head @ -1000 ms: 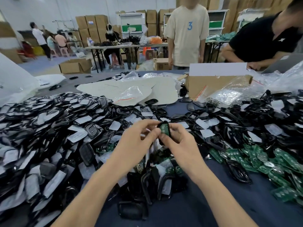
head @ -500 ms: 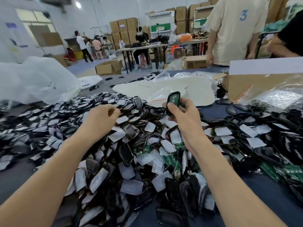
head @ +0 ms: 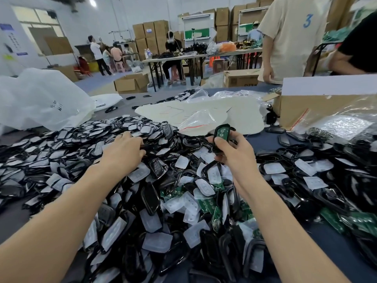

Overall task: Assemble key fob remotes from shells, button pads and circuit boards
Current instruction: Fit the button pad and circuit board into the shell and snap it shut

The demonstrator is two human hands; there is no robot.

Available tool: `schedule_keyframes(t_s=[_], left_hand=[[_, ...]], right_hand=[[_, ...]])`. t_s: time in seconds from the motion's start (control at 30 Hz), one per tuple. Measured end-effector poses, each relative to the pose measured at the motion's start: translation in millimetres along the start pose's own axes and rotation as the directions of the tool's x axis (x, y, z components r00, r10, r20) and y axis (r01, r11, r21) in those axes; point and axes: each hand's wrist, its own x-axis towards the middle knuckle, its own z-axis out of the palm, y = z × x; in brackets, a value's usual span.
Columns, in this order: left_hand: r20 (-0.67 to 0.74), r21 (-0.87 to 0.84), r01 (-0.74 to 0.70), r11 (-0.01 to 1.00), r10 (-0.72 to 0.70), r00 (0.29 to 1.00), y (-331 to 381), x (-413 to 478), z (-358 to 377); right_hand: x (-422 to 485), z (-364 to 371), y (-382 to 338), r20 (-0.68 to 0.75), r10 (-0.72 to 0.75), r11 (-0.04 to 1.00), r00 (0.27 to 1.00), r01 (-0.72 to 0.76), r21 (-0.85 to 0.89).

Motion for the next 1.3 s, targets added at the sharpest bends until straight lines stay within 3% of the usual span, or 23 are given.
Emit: schedule_keyframes(t_s=[0.13,0.23,0.33,0.47,0.63,0.7,0.77,0.83,0.87,0.97,1.1,1.3], left_hand=[[-0.284,-0.212,-0.180,0.961,0.115,0.952,13.8,-17.0,-10.1],[-0.520,-0.307,-0.508,0.805,0.305,0.798,56.7,-53.8,-13.6],[-0.604,-0.301,-0.647,0.701,0.385,0.698,112.4,-85.1,0.8],[-0.657,-0.207,-0.689,0.694,0.424,0.624,163.6,-95.4,28.1],[-0.709,-0.101,-0.749,0.655,0.481,0.516,191.6,-94.8,51.4],[-0.710,-0.134,-0.730,0.670,0.448,0.543,197.5,-95.1,56.1],[-0.631,-0.457,-0.639,0.619,0.281,0.723,200.4,-99.2,54.9],[-0.398,-0.824,-0.414,0.386,0.126,0.909,204.3,-104.7,48.6],[-0.291,-0.907,-0.316,0.280,0.125,0.948,206.4,-106.5,47.3],[-0.160,-0.969,-0.198,0.146,0.235,0.959,212.7,-116.0,40.6],[-0.145,-0.979,-0.172,0.108,0.225,0.964,220.4,-123.2,37.9],[-0.152,-0.987,-0.160,0.012,0.239,0.959,217.6,-123.8,35.1]], right_hand=[[-11.8,-14.0,-1.1,0.011,0.037,0.998,0.999,-0.037,0.054],[-28.4,-37.6,-5.2,0.023,0.122,0.979,0.992,-0.124,0.163],[-48.3,-64.0,-11.7,0.063,0.225,0.950,0.972,-0.234,0.208],[-72.0,-96.1,-18.8,0.074,0.368,0.909,0.927,-0.375,0.180],[-87.1,-116.5,-9.6,0.113,0.251,0.965,0.961,-0.258,0.050],[-85.1,-118.7,-7.2,0.084,0.222,0.973,0.971,-0.226,0.039],[-83.0,-120.4,-5.6,0.053,0.214,0.973,0.975,-0.218,0.072],[-81.8,-121.1,-4.6,0.032,0.194,0.977,0.981,-0.196,0.089],[-81.3,-120.4,-3.1,0.026,0.180,0.980,0.983,-0.182,0.081],[-81.4,-117.9,0.4,0.036,0.118,0.993,0.992,-0.119,0.013],[-84.1,-115.6,1.5,0.072,0.080,0.994,0.994,-0.074,-0.084],[-86.2,-112.9,0.6,0.079,0.075,0.995,0.994,-0.069,-0.076]])
